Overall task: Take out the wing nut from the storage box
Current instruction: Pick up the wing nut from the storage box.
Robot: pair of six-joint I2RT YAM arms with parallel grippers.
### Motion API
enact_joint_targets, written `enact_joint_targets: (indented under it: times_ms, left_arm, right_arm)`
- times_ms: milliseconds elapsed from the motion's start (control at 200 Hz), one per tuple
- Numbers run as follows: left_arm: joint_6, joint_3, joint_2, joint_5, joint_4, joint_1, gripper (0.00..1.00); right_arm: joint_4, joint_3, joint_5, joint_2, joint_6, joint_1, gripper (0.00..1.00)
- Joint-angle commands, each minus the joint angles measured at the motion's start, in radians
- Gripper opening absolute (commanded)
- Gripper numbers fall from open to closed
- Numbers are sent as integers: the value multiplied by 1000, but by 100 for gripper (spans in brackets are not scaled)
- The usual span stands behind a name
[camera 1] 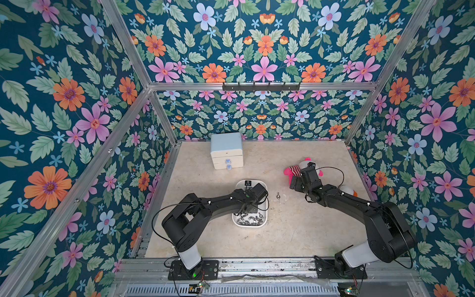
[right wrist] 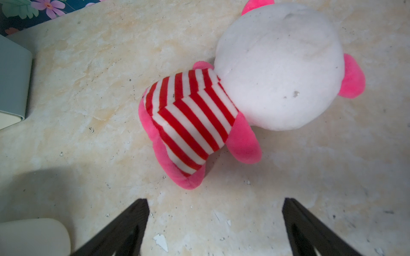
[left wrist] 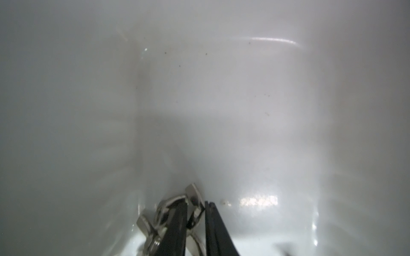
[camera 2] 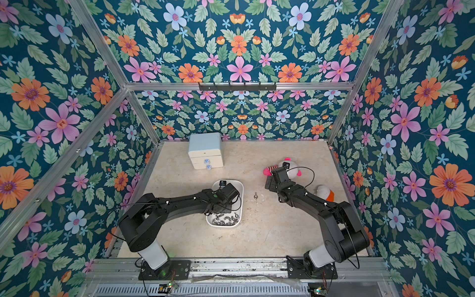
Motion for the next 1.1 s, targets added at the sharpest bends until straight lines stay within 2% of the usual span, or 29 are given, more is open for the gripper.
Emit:
enact_joint_targets:
  times_ms: [0, 210, 435, 795, 1095]
  left_arm:
    - [-8, 2, 7, -1, 0, 0, 19]
    - [-11, -3, 7, -1, -2, 0, 14]
    - [-13, 9, -6, -16, -2, 0, 3]
    - [5, 101, -58, -24, -23, 0, 2]
    - [74, 285, -39, -46, -51, -25, 2]
  right_arm:
    - [10, -3, -2, -1, -1, 2, 99]
    - [12, -9, 1, -5, 0, 2, 99]
    - [9, -12, 5, -10, 4, 2, 99]
    - [5, -13, 4, -32, 9, 0, 99]
    - [-40, 6, 33, -65, 9, 1, 99]
